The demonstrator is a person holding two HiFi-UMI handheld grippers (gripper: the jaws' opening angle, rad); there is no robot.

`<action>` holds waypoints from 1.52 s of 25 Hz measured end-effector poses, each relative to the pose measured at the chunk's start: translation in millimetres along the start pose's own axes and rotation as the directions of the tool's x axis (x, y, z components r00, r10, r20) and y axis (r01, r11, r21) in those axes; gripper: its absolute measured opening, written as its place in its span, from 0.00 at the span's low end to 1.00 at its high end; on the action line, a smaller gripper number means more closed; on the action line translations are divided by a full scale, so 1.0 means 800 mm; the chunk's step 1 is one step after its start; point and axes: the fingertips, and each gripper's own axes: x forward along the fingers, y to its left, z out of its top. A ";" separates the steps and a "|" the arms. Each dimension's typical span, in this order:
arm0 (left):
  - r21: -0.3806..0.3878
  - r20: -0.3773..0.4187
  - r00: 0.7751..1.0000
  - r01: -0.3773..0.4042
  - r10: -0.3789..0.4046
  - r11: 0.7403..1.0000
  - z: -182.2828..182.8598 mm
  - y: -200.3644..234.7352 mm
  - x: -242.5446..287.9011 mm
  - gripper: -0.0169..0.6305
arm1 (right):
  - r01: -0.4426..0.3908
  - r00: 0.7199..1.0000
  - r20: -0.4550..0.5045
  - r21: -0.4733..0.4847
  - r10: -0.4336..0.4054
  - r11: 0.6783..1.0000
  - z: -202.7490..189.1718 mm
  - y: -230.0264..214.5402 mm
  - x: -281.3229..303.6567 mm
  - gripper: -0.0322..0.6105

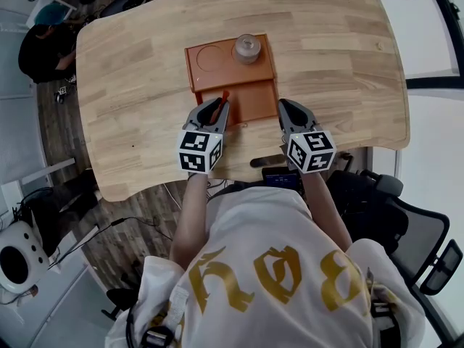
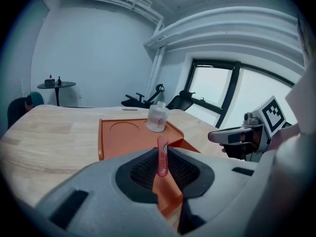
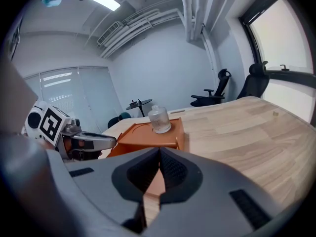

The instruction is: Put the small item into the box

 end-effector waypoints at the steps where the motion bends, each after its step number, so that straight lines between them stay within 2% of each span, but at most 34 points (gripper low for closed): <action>1: -0.008 -0.009 1.000 0.006 -0.006 1.000 -0.002 0.001 0.004 0.12 | 0.001 1.000 -0.006 0.002 -0.001 1.000 -0.002 -0.002 0.003 0.07; 10: -0.016 -0.088 0.995 0.043 -0.044 0.999 -0.009 0.002 0.039 0.12 | 0.012 1.000 -0.028 0.040 -0.010 0.999 -0.005 -0.016 0.020 0.07; 18: 0.058 -0.196 0.977 0.091 -0.078 0.994 -0.021 -0.008 0.073 0.12 | 0.012 0.999 -0.043 0.053 -0.009 0.999 0.000 -0.027 0.036 0.07; 25: 0.148 -0.353 0.932 0.140 -0.080 0.979 -0.057 -0.014 0.094 0.12 | 0.016 0.998 -0.059 0.061 -0.013 0.998 0.000 -0.038 0.048 0.07; 29: 0.191 -0.407 0.911 0.159 -0.069 0.968 -0.067 -0.014 0.106 0.12 | 0.011 0.998 -0.068 0.071 -0.006 0.997 0.002 -0.041 0.055 0.07; 38: 0.196 -0.490 0.866 0.220 -0.099 0.956 -0.088 -0.020 0.120 0.12 | 0.012 0.997 -0.076 0.078 -0.006 0.997 0.001 -0.045 0.063 0.07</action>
